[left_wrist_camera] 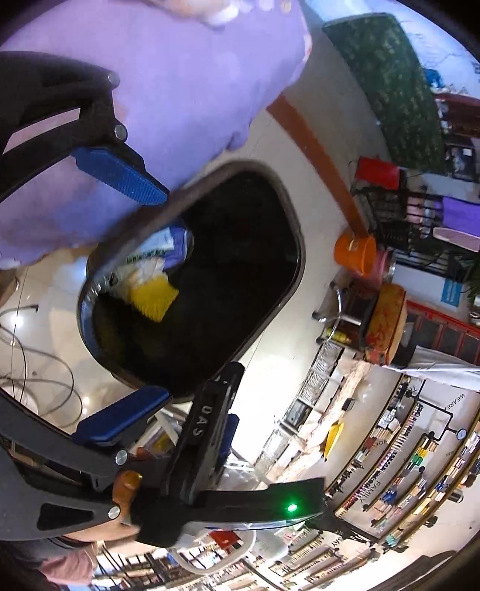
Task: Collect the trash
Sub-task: 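Carry the milk carton and yellow net over the black bin and release both, then return to the table and grasp the orange-label juice bottle with the right gripper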
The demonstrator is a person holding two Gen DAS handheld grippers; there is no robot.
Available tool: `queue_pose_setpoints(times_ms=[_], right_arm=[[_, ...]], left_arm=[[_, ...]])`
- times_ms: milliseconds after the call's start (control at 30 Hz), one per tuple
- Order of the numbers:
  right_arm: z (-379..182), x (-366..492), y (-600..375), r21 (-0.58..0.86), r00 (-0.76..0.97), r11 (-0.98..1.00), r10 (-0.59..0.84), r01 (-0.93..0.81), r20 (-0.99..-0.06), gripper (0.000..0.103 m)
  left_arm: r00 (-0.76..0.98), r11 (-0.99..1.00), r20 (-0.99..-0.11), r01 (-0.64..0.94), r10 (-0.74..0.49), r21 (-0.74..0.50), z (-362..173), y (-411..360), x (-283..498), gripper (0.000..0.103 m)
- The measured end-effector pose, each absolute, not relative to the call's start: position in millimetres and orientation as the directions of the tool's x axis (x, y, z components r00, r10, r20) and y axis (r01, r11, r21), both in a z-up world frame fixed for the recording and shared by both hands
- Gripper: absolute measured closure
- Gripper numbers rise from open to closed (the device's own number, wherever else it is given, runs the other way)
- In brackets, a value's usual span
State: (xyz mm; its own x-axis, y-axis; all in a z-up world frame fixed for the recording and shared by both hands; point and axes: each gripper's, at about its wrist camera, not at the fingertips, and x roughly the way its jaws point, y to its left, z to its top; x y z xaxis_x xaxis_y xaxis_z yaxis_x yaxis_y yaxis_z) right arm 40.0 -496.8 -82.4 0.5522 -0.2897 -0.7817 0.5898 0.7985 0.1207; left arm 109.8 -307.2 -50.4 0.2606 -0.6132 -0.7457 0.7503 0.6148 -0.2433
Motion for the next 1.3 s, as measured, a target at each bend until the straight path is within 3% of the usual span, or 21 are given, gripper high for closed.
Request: queue_pose_setpoints(times_ms=[467, 1000, 1300], right_arm=[[-61, 94, -414, 0.186, 0.623, 0.903, -0.107, 0.386, -0.775, 0.020], [-42, 174, -251, 0.286, 0.608, 0.958, 0.211, 0.027, -0.765, 0.020], [-46, 223, -198, 0.458, 0.501, 0.889, 0.396, 0.000, -0.770, 0.020]], left_arm=[[0.484, 0.788, -0.714, 0.596, -0.507, -0.155, -35, -218, 121, 0.006], [0.691, 0.976, -0.690, 0.160, -0.215, -0.145, -33, -50, 133, 0.006], [0.679, 0.985, -0.726, -0.024, -0.109, -0.171, -50, 18, 131, 0.006]])
